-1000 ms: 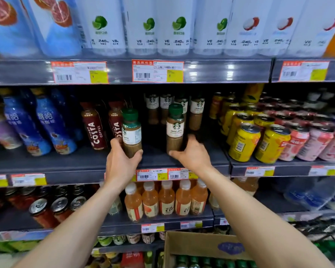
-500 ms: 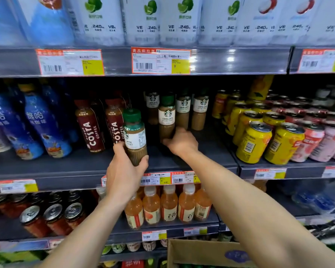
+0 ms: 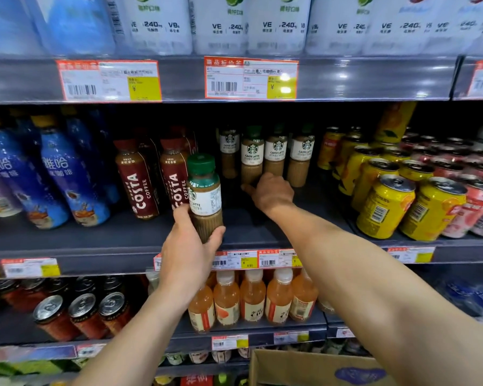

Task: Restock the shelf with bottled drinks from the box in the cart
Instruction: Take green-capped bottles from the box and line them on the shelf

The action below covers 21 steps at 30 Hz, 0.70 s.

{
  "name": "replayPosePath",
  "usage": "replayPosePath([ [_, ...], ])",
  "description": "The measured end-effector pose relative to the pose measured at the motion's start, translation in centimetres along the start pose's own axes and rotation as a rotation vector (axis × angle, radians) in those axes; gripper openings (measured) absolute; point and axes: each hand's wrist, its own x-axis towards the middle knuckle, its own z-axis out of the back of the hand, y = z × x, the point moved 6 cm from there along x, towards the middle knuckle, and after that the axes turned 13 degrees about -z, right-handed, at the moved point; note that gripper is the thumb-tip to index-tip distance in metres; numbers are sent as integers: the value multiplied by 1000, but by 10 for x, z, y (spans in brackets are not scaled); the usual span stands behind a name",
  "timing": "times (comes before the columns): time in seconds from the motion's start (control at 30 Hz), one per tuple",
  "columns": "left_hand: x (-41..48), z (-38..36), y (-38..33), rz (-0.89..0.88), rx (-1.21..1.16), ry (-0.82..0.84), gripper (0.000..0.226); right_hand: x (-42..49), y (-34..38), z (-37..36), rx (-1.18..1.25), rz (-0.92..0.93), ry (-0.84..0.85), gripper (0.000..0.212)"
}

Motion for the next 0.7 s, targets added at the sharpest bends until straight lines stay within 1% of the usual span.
replayPosePath([
  [0.3, 0, 0, -2, -19, -1, -9, 64, 7, 0, -1, -18, 8, -54, 61],
  [0.37, 0, 0, -1, -13, -4, -8, 64, 5, 0, -1, -30, 5, -45, 63],
  [0.5, 2, -1, -1, -17, 13, 33, 65, -3, -4, 2, -60, 22, 66, 59],
  [0.57, 4, -4, -3, -19, 36, 67, 65, -14, -10, 5, -102, 89, 143, 52],
  [0.63, 9, -11, -8, -50, 31, 89, 61, -29, -23, 13, -102, 179, 205, 45],
  [0.7, 19, -21, -17, -108, 40, 98, 56, -46, -40, 24, -81, 254, 262, 48],
])
